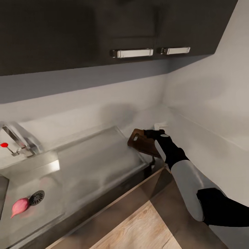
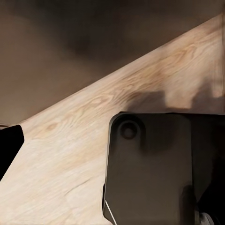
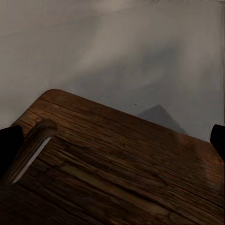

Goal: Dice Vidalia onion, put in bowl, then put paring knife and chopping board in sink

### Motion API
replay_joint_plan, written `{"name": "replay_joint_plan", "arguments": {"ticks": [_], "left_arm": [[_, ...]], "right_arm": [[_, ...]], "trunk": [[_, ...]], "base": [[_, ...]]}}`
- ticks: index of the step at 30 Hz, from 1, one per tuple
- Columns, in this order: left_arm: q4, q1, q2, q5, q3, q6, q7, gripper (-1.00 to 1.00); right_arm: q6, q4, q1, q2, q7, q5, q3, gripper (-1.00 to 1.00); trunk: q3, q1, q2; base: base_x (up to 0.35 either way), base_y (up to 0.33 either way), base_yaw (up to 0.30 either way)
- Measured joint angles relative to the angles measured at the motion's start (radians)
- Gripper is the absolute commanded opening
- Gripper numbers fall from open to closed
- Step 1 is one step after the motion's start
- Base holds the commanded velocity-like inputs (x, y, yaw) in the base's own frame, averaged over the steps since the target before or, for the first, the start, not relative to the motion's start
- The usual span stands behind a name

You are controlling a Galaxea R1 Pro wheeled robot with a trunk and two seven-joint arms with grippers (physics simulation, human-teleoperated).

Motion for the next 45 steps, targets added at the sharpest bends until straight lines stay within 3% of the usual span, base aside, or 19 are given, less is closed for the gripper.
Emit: {"name": "replay_joint_plan", "arguments": {"ticks": [17, 24, 28, 34, 45], "left_arm": [[0.002, 0.000, 0.000, 0.000, 0.000, 0.000, 0.000, 1.00], [0.032, 0.000, 0.000, 0.000, 0.002, -0.003, 0.000, 1.00], [0.036, 0.000, 0.000, 0.000, 0.001, -0.003, 0.000, 1.00], [0.037, 0.000, 0.000, 0.000, 0.002, -0.004, 0.000, 1.00], [0.038, 0.000, 0.000, 0.000, 0.002, -0.002, 0.000, 1.00]], "right_arm": [[0.000, 0.000, 0.000, 0.002, 0.001, 0.000, 0.000, 1.00], [0.005, -0.020, 0.000, -0.004, 0.062, 0.003, 0.000, 1.00], [0.065, -0.070, 0.000, -0.017, 0.071, 0.006, -0.002, 1.00], [0.239, -0.234, 0.000, -0.027, 0.074, 0.008, 0.001, 1.00], [0.290, -0.276, 0.000, -0.027, 0.074, 0.008, 0.004, 1.00]], "trunk": [[0.000, 0.000, 0.000], [0.000, 0.000, 0.000], [0.000, 0.000, 0.000], [0.000, 0.000, 0.000], [0.000, 0.000, 0.000]], "base": [[0.054, -0.044, 0.000], [0.000, 0.000, 0.000], [0.000, 0.000, 0.000], [0.000, 0.000, 0.000], [0.000, 0.000, 0.000]]}}
